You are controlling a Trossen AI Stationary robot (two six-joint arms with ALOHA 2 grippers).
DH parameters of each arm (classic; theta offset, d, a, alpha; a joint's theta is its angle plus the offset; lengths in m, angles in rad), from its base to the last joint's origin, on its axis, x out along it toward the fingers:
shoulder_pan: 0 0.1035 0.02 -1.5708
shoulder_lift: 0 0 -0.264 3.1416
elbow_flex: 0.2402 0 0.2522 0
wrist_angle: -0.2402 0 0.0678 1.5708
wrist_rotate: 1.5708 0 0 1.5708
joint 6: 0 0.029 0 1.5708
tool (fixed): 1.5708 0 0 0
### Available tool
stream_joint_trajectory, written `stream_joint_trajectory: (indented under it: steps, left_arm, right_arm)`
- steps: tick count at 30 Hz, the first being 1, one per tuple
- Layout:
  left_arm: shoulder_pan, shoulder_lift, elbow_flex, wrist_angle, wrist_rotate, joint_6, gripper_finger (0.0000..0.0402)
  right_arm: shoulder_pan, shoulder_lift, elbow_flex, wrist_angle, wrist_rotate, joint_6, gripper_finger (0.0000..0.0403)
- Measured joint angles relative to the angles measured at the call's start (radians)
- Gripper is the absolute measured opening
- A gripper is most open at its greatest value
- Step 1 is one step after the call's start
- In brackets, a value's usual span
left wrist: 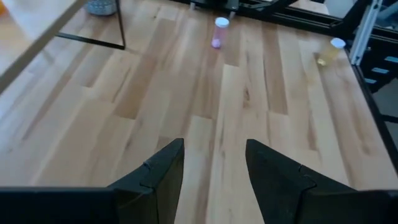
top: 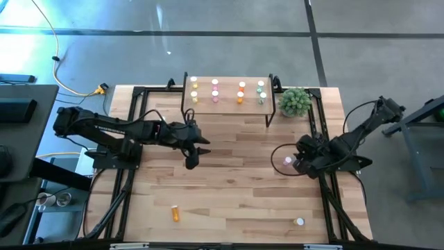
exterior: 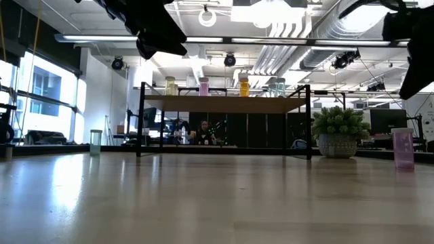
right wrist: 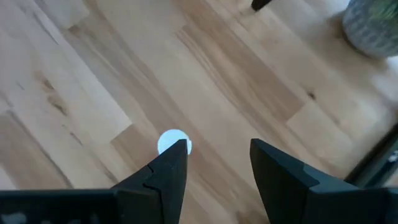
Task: Pick and place medicine bottles onto shelf by color
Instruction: Put the pink pill bottle on the shelf aligned with the other pink pill bottles
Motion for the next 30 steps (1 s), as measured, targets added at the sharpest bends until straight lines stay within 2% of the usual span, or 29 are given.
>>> stream_joint_trajectory:
  steps: [10, 17, 22, 30]
  left_arm:
    - [-0.042, 0.000, 0.000, 0.000, 0.000, -0.010, 0.0161]
    - [-0.047, 0.000, 0.000, 0.000, 0.000, -0.010, 0.0161]
    - [-0.047, 0.000, 0.000, 0.000, 0.000, -0.008, 0.0161]
    - [-0.047, 0.000, 0.000, -0.001, 0.001, -0.007, 0.0161]
  right_arm:
    - [0.022, -0.108, -0.030, 0.038, -0.056, 0.052, 0.0167]
    - [0.021, -0.098, -0.030, 0.050, -0.083, 0.051, 0.0168]
    - [0.021, -0.095, -0.029, 0.124, -0.081, 0.041, 0.0182]
    - [-0.020, 0.000, -0.029, 0.155, -0.052, 0.086, 0.0195]
